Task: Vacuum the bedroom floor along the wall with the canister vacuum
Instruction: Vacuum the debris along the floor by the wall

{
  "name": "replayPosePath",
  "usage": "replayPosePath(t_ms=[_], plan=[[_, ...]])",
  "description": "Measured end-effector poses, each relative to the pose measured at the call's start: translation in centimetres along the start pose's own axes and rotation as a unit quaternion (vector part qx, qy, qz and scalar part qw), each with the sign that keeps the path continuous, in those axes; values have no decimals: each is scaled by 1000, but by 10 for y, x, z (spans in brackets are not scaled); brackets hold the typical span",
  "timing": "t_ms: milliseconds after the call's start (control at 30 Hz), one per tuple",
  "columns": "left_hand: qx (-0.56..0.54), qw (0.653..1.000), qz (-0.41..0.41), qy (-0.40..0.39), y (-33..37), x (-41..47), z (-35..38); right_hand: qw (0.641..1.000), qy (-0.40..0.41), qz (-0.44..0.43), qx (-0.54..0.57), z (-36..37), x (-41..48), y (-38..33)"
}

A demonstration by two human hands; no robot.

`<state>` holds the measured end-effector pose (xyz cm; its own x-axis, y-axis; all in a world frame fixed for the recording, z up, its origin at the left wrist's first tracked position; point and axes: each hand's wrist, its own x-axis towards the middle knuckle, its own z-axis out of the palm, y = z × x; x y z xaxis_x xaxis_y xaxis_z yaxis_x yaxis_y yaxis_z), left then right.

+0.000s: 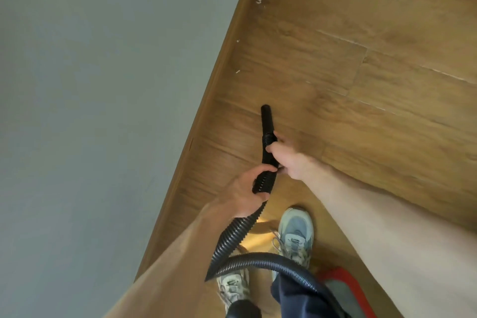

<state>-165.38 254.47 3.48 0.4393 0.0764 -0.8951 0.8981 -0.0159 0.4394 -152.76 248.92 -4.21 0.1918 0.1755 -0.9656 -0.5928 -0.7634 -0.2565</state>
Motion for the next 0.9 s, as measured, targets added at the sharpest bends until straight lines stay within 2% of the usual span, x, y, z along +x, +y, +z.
replayPosePath(t_ms=[200,367,567,900], plan=[[61,998,30,-17,40,20,4,997,44,8,62,-42,1,-10],[63,997,26,-27,48,22,-26,993,48,6,106,-32,8,-27],[24,999,27,-11,25,7,-63,998,34,-12,47,22,17,-47],[-21,999,-36,-32,14,11,-96,998,5,-48,-34,61,28,-70]])
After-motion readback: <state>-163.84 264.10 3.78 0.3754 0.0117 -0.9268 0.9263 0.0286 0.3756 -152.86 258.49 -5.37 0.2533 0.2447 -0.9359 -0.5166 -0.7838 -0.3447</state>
